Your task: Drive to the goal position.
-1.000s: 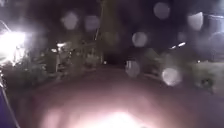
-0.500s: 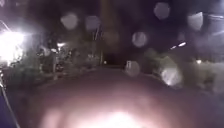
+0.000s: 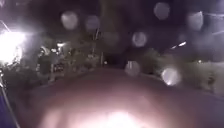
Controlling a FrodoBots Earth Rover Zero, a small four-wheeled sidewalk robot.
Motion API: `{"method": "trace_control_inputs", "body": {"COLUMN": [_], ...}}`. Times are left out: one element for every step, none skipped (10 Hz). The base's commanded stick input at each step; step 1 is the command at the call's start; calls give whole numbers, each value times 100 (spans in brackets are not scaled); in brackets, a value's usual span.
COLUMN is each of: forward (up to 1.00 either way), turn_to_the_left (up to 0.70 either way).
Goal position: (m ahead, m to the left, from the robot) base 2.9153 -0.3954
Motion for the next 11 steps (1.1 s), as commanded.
{"method": "trace_control_inputs", "body": {"forward": [50,50,50,50,50,50,50,50,50,50,50], "turn_to_the_left": [0,0,0,0,0,0,0,0,-31,-50,-50]}}
